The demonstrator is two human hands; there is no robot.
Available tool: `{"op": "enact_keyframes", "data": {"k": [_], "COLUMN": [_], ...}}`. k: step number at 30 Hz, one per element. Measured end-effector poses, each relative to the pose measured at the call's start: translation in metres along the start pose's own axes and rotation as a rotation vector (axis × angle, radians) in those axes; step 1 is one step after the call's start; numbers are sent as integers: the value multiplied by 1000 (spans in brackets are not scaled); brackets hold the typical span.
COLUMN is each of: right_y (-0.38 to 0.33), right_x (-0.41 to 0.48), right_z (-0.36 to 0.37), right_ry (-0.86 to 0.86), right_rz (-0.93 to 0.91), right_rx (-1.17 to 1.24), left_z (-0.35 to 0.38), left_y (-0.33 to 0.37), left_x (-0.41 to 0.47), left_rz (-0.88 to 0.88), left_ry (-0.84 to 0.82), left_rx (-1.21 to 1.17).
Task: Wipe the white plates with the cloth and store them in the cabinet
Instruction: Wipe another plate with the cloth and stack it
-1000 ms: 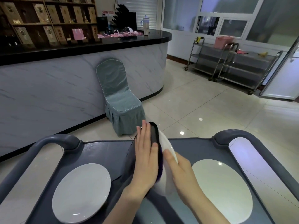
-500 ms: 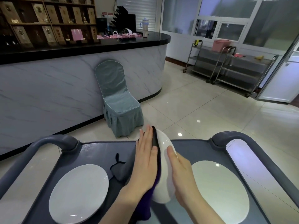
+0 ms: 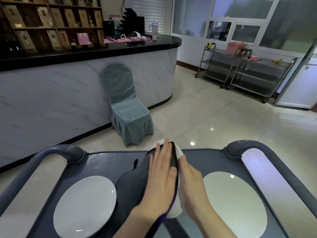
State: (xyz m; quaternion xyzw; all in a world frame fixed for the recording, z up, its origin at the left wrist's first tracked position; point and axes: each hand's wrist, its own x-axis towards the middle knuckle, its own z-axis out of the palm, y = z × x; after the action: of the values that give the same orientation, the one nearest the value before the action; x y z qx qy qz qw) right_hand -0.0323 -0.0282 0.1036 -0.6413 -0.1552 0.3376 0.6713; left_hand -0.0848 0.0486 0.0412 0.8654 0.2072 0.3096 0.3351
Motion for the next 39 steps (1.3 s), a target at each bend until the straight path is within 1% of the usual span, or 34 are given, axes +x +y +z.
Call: {"op": "enact_keyframes", "data": {"k": [2,3,4,6,8,11,13,16,18,20,26,27,29,32,35,37,39], "right_y": [-4,-4,-4,-3,0,3,-1,-11,-15,-14,-7,-6,-6,-10,-15,-18,-20], "right_x": [5,6,7,5,0,-4,-2,1,2,3,6,7,9,10,12,15,19], "right_z": [-1,-2,-2,-3,-3,-6,-13,-28,-38,-46,-37,-36,-37,-45,-55,-56,-50], "right_ry": [8,2,-6,-36,-60,-64,-46,-42,-68,-78,-127,-130,-145,-155,-117,-78,-36], "right_rz": [9,12,13,-7,-44,-45,-23,19,45,67,126,135,136,130,123,133,174], "right_rx": [20,10,4,4,-59,-121,-85,63,146,203,148,149,154,224,308,368,443], "left_z": [11,14,12,3,-7,-23,-28,-29,-28,-30,-37,-38,-41,-43,-37,-27,-12], "left_y": [7,9,10,11,4,-13,-28,-44,-46,-43,-18,-18,-22,-35,-42,-40,-34], "left_x": [-14,-16,-14,-2,17,41,42,26,10,0,17,21,25,19,-1,-17,-30], "left_rz": [40,75,94,81,6,-128,-182,-230,-191,-107,200,221,215,107,-18,-4,43], "left_ry": [-57,-42,-35,-8,29,-21,-5,30,24,16,-97,-115,-135,-79,-17,60,139], "left_rx": [196,238,221,134,7,-175,-265,-343,-306,-236,108,136,113,-29,-181,-176,-48]}}
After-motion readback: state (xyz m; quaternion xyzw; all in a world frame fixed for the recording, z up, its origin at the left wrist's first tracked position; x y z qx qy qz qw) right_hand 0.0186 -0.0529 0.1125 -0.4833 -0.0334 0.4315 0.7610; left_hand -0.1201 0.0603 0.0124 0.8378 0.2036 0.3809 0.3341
